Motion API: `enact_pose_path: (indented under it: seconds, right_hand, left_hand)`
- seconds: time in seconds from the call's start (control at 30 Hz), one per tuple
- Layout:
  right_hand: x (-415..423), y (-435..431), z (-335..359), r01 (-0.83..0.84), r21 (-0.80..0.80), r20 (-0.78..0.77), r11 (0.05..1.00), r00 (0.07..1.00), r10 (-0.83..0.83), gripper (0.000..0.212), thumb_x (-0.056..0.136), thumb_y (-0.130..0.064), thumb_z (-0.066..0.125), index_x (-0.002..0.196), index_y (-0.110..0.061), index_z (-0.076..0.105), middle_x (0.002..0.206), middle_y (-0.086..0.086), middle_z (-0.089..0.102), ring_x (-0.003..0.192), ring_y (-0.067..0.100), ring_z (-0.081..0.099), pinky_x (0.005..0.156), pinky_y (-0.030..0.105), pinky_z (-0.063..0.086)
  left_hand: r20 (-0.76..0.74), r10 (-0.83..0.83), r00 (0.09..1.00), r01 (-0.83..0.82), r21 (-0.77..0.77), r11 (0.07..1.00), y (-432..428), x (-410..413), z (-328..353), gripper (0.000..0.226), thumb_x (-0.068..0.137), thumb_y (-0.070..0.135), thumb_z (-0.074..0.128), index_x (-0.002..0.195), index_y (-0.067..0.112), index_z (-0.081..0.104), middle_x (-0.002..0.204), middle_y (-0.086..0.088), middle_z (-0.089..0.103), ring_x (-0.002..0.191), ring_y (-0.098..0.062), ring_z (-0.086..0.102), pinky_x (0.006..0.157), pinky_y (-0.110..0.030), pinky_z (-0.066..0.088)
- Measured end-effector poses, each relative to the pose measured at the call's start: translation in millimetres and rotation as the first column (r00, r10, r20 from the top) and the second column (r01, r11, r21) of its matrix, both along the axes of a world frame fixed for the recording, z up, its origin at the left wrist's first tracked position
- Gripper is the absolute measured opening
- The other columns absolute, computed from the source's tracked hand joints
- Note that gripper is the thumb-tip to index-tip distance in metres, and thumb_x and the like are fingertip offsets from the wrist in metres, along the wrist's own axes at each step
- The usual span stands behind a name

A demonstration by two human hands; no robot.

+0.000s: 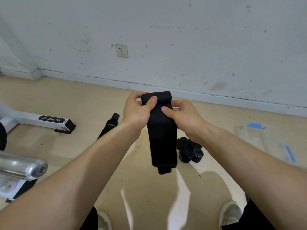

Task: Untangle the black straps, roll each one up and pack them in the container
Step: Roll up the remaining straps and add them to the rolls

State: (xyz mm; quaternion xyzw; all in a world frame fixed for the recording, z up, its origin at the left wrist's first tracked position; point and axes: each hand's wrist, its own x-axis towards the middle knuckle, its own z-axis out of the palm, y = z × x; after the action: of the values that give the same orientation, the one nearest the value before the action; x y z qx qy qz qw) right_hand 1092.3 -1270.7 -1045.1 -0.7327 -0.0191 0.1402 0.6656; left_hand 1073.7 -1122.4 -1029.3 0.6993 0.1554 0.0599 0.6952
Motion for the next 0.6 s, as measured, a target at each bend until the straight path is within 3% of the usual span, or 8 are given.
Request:
enact_pose_path:
  seconds: [0.2,0.3,0.37,0.47,0.53,0.6]
  right_hand:
    - [0.4,-2.0,3.9,-0.034,0.007,0.0,0.999,0.999,0.034,0.021,0.097,-0.021,0.067,0.113,-0.007,0.072,0.099,0.009,0.079,0.089,0.02,0.076,0.074,0.03,0.057]
    - [1.0,-2.3,9.7,-0.021,0.056,-0.058,0.998,0.998,0.025,0.04,0.097,-0.043,0.064,0.104,-0.006,0.075,0.098,0.011,0.078,0.084,0.02,0.075,0.076,0.032,0.058]
    - [4.3,-3.6,9.0,0.013,0.034,-0.078,0.999,0.997,-0.01,0.053,0.095,-0.057,0.06,0.103,-0.007,0.076,0.098,0.009,0.079,0.088,0.021,0.076,0.084,0.036,0.06]
    - [7.2,-5.4,4.3,0.041,0.015,-0.063,0.999,0.997,-0.04,0.052,0.096,-0.057,0.057,0.107,-0.009,0.075,0.104,0.012,0.078,0.099,0.029,0.075,0.096,0.047,0.057]
    - [7.3,-6.4,3.3,0.058,0.046,-0.065,0.997,0.996,-0.055,0.046,0.099,-0.05,0.058,0.111,-0.008,0.072,0.107,0.014,0.076,0.102,0.032,0.073,0.094,0.045,0.058]
    - [6.2,-6.0,3.9,0.091,0.089,-0.076,0.992,0.994,-0.084,0.039,0.099,-0.043,0.061,0.111,-0.007,0.068,0.109,0.015,0.075,0.104,0.033,0.072,0.085,0.041,0.059]
  left_hand:
    - [0.099,-0.029,0.995,0.009,0.199,0.98,-1.2,-4.4,-4.7,0.03,0.093,0.013,0.074,0.1,0.035,0.055,0.11,-0.008,0.069,0.096,-0.026,0.071,0.078,-0.042,0.063]
    - [0.11,-0.067,0.992,0.037,0.253,0.967,0.0,-3.2,-3.1,0.032,0.091,0.013,0.076,0.097,0.037,0.056,0.112,-0.007,0.068,0.1,-0.024,0.07,0.08,-0.042,0.062]
    - [0.093,-0.099,0.991,0.073,0.247,0.966,-0.6,-2.8,-4.6,0.033,0.09,0.012,0.076,0.097,0.037,0.057,0.114,-0.006,0.067,0.099,-0.026,0.07,0.079,-0.042,0.063]
    - [0.082,-0.136,0.987,0.115,0.219,0.969,-0.9,-3.4,-4.8,0.033,0.09,0.009,0.077,0.099,0.034,0.058,0.111,-0.006,0.069,0.095,-0.026,0.071,0.071,-0.034,0.062]
    - [0.059,-0.14,0.988,0.129,0.168,0.977,0.8,-2.7,-3.2,0.032,0.088,0.007,0.079,0.103,0.03,0.061,0.107,-0.007,0.072,0.092,-0.023,0.073,0.07,-0.028,0.06]
    - [-0.012,-0.149,0.989,0.149,0.051,0.987,3.7,-2.0,-0.3,0.032,0.086,0.007,0.081,0.108,0.022,0.064,0.105,-0.01,0.076,0.091,-0.024,0.076,0.078,-0.031,0.062]
